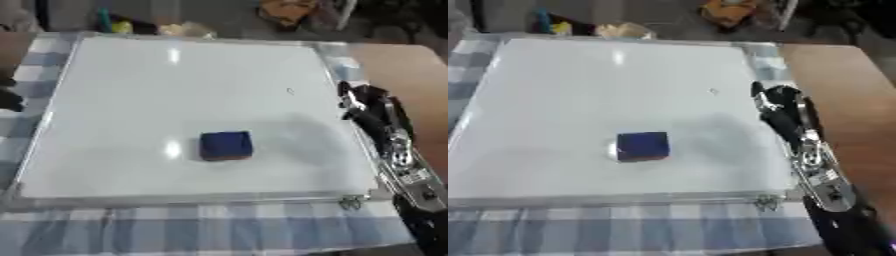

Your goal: Wipe the whiteboard clean with a brush.

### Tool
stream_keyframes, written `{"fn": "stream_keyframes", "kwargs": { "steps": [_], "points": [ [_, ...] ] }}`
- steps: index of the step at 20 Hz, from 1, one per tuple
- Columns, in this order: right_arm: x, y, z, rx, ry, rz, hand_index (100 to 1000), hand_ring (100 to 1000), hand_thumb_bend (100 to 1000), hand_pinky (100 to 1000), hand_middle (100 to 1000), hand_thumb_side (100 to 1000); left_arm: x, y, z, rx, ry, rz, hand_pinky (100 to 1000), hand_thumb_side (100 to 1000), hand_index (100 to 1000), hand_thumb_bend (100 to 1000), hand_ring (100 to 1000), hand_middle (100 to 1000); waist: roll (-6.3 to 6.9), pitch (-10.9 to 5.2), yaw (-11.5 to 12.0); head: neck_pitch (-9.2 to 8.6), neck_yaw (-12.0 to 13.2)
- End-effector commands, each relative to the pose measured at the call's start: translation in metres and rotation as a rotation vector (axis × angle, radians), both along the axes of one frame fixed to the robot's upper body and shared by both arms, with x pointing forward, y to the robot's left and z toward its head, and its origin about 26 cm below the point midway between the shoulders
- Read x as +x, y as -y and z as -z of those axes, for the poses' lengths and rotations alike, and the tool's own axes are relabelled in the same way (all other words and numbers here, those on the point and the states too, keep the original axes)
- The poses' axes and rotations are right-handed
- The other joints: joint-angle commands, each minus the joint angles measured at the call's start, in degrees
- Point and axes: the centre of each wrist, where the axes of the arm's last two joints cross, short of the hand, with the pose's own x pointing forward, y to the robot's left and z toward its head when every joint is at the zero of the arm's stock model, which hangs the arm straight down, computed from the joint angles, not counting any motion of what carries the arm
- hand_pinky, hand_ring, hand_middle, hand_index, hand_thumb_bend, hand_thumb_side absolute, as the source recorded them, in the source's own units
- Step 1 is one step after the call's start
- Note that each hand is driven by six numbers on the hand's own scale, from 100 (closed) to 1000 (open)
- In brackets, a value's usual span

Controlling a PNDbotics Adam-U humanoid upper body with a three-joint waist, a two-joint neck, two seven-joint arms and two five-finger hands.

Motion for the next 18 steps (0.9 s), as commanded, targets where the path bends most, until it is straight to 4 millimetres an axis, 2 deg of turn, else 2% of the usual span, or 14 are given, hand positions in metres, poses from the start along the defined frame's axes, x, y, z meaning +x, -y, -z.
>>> {"fn": "stream_keyframes", "kwargs": {
  "steps": [1,6,9,14,18],
  "points": [
    [0.002,0.004,-0.013,-0.024,0.037,-0.004,340,548,270,400,550,529,0.000,-0.003,-0.010,0.005,0.032,-0.007,550,961,699,640,537,586,0.18,-0.87,-0.1,-0.25,0.2],
    [0.002,0.003,-0.013,-0.024,0.037,-0.005,276,548,268,400,550,528,0.000,-0.003,-0.010,0.006,0.031,-0.007,550,960,699,640,536,586,0.12,-0.84,0.0,-0.32,0.1],
    [0.002,0.003,-0.013,-0.024,0.037,-0.007,201,545,266,399,546,526,0.000,-0.003,-0.010,0.005,0.031,-0.007,550,960,699,640,536,586,0.11,-0.84,0.0,-0.41,-0.1],
    [0.003,0.003,-0.015,-0.033,0.040,-0.024,176,531,267,396,541,529,0.000,-0.004,-0.010,0.006,0.031,-0.008,550,960,699,641,536,586,0.09,-0.89,0.1,-0.74,-0.9],
    [0.006,0.000,-0.025,-0.104,0.049,-0.073,177,531,262,401,542,525,0.000,-0.003,-0.010,0.007,0.029,-0.005,550,960,699,641,536,586,0.02,-1.07,0.1,-0.83,-1.3]
  ]
}}
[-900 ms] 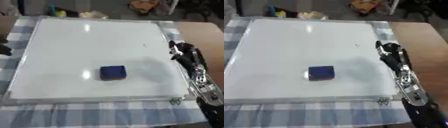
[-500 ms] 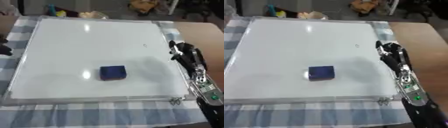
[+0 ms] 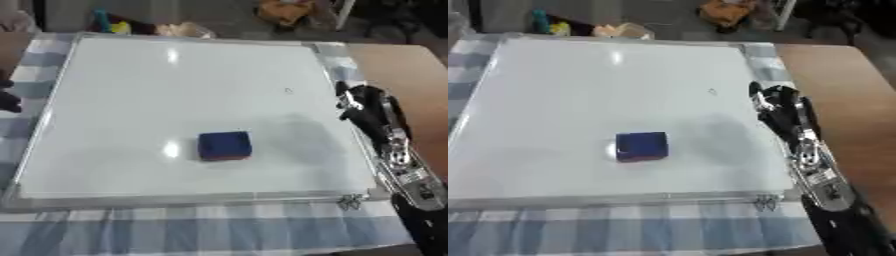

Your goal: Wipe the whiteboard clean with a brush.

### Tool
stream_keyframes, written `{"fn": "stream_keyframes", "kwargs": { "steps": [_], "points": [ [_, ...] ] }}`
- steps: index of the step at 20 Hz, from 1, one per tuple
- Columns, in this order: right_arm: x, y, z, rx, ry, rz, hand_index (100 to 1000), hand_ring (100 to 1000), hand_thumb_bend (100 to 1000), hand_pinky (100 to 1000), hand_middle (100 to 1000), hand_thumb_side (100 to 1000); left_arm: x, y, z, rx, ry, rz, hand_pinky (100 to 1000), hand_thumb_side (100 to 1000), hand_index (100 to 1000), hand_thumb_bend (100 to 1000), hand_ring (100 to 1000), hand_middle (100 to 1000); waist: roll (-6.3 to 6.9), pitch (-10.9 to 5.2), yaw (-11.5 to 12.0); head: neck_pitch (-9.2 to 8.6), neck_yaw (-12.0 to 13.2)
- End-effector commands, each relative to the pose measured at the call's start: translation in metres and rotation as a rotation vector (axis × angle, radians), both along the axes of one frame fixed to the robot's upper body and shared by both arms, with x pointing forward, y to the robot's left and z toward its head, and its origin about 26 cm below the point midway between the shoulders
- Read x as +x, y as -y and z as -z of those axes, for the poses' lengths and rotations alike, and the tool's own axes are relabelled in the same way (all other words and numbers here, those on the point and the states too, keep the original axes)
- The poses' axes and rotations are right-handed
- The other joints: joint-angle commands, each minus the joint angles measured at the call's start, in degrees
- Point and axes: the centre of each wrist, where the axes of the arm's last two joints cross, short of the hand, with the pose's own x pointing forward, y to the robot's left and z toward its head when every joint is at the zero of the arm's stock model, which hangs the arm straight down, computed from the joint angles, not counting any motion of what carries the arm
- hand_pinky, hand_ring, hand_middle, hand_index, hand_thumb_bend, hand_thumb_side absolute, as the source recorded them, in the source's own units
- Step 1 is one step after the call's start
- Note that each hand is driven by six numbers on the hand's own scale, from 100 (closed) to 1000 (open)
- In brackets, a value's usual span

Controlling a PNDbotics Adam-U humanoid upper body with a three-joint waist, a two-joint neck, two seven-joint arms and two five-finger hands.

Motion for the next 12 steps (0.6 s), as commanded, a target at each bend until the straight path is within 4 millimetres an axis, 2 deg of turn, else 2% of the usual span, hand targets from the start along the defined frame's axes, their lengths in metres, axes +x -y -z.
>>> {"fn": "stream_keyframes", "kwargs": {
  "steps": [1,7,12],
  "points": [
    [0.005,0.003,-0.026,-0.102,0.052,-0.049,178,532,262,402,542,524,0.000,-0.003,-0.010,0.008,0.029,-0.003,550,960,699,641,536,586,0.09,-1.11,0.2,-0.55,-0.6],
    [0.008,-0.022,-0.060,-0.333,0.094,-0.219,192,545,261,424,553,522,0.000,-0.001,-0.010,0.010,0.028,0.005,549,959,698,641,536,585,0.11,-1.45,0.9,-0.78,-1.9],
    [0.011,-0.044,-0.078,-0.491,0.125,-0.340,196,555,264,445,561,520,0.001,-0.001,-0.010,0.010,0.027,0.008,549,958,698,642,535,585,0.17,-1.60,1.3,-0.82,-2.1]
  ]
}}
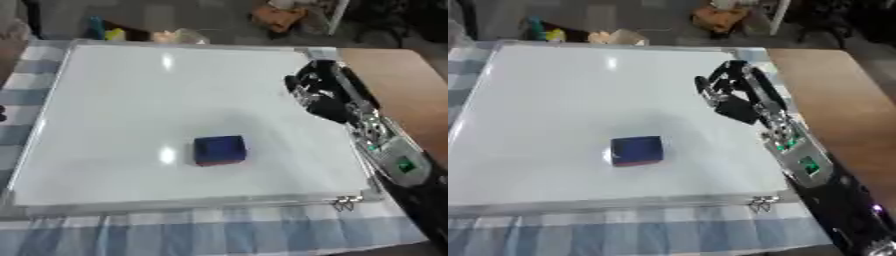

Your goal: Wipe the whiteboard clean with a brush.

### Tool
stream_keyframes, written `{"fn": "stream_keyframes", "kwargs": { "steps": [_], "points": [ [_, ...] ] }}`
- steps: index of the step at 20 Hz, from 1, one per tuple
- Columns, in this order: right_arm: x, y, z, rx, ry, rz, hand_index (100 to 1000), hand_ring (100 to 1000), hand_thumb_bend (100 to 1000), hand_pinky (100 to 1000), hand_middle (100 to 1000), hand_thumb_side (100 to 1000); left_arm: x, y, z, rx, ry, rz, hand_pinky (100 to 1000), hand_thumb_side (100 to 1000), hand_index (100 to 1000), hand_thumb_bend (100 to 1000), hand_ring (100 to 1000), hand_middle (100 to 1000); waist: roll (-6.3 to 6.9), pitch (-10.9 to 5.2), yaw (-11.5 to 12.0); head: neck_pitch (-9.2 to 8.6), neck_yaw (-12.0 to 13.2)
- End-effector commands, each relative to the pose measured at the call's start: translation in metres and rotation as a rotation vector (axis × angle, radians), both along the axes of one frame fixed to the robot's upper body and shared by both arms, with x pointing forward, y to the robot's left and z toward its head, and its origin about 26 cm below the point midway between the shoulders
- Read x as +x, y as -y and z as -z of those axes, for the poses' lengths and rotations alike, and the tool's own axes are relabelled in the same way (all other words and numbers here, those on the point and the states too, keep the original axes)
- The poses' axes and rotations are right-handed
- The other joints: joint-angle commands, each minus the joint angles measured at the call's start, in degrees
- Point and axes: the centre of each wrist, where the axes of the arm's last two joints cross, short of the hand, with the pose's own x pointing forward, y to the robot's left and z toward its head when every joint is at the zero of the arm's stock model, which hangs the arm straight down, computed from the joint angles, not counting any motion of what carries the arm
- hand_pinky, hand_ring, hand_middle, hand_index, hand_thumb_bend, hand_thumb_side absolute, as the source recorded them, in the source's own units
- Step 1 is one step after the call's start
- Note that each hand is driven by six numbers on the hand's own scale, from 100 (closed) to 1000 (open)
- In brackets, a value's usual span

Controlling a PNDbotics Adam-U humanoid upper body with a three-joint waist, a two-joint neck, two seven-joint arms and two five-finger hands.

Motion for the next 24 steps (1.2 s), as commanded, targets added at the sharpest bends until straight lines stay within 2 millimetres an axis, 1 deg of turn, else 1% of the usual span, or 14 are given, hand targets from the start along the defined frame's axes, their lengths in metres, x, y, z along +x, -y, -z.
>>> {"fn": "stream_keyframes", "kwargs": {
  "steps": [1,5,10,13,18,24],
  "points": [
    [0.000,-0.008,-0.021,-0.123,0.055,-0.071,197,558,266,452,564,520,0.001,-0.001,-0.010,0.010,0.028,0.008,549,958,698,641,535,585,0.29,-0.94,0.1,-0.56,-0.2],
    [0.002,-0.029,-0.031,-0.240,0.091,-0.171,205,570,271,475,575,521,0.001,0.000,-0.010,0.010,0.027,0.013,549,958,698,642,535,584,0.30,-0.97,0.3,-0.32,-0.2],
    [0.005,-0.047,-0.038,-0.376,0.124,-0.268,223,590,282,507,593,523,0.001,0.001,-0.010,0.012,0.027,0.017,549,958,698,642,535,584,0.34,-0.90,0.5,-0.10,0.1],
    [0.008,-0.054,-0.039,-0.441,0.129,-0.299,239,598,297,512,602,517,0.001,0.001,-0.010,0.012,0.028,0.018,548,958,698,642,534,584,0.40,-0.82,0.7,-0.05,0.0],
    [0.013,-0.062,-0.041,-0.551,0.116,-0.339,245,606,292,518,611,535,0.002,0.001,-0.010,0.011,0.027,0.019,548,958,698,643,534,583,0.53,-0.74,0.9,0.00,0.0],
    [0.018,-0.069,-0.035,-0.597,0.077,-0.393,248,611,297,524,616,545,0.002,0.002,-0.011,0.011,0.029,0.021,548,958,698,644,533,583,0.61,-0.66,1.2,0.08,0.0]
  ]
}}
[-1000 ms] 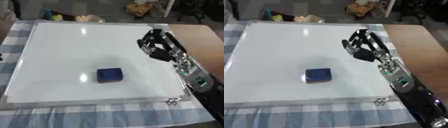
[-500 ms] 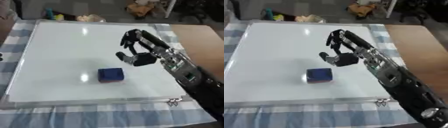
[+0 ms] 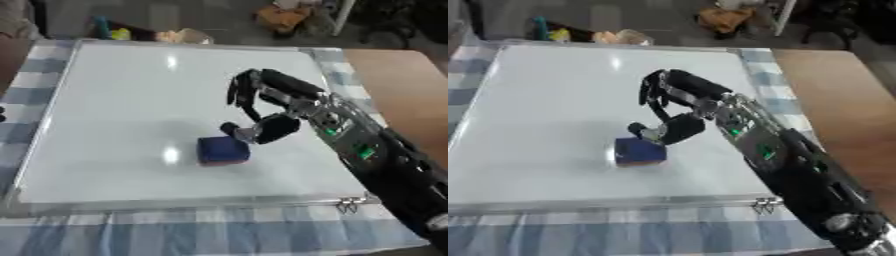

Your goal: Wipe the whiteboard clean with a brush.

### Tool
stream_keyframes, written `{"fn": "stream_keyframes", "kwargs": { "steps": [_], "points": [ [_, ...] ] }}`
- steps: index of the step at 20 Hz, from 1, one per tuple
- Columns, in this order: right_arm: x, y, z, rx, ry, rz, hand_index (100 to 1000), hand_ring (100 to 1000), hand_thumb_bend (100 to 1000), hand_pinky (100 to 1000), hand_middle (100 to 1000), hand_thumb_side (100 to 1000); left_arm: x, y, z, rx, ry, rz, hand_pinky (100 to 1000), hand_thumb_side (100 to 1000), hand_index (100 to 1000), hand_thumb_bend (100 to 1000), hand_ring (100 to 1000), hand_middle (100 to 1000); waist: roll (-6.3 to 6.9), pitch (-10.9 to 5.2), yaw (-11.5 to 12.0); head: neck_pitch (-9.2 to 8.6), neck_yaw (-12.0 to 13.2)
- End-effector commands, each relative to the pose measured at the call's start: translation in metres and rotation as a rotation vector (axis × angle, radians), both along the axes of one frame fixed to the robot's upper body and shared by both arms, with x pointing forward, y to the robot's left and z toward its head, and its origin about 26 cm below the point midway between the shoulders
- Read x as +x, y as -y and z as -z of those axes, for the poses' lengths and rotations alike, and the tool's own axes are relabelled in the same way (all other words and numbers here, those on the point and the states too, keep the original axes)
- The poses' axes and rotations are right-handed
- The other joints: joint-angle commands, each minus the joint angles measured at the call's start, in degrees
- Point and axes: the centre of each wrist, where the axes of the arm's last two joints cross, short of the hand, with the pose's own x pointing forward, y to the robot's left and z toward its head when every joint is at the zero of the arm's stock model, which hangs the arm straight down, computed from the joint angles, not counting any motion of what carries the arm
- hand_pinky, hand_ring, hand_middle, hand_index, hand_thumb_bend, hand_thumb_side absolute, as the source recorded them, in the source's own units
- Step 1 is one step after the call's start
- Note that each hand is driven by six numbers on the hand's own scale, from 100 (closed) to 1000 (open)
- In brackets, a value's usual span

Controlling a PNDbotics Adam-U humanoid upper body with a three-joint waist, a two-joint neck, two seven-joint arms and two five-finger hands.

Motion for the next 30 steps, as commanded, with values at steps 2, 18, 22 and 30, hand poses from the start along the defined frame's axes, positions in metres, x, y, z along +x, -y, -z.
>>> {"fn": "stream_keyframes", "kwargs": {
  "steps": [2,18,22,30],
  "points": [
    [0.005,-0.002,-0.004,-0.037,0.001,-0.016,247,612,297,525,617,547,0.002,0.002,-0.010,0.008,0.031,0.016,548,958,698,643,533,583,0.44,-0.61,0.1,0.02,-0.1],
    [0.016,-0.002,0.016,-0.109,-0.099,-0.035,264,644,311,557,652,546,0.002,0.003,-0.013,0.010,0.036,0.020,548,958,697,644,532,582,0.43,-0.22,1.3,-0.12,0.0],
    [0.018,0.001,0.020,-0.127,-0.134,-0.029,271,651,308,565,658,549,0.002,0.003,-0.013,0.010,0.036,0.020,549,958,697,645,531,581,0.41,-0.19,1.2,-0.13,0.1],
    [0.019,0.006,0.027,-0.145,-0.174,-0.019,273,654,313,567,660,554,0.002,0.002,-0.012,0.010,0.036,0.018,548,958,697,646,531,581,0.42,-0.07,1.1,-0.05,0.2]
  ]
}}
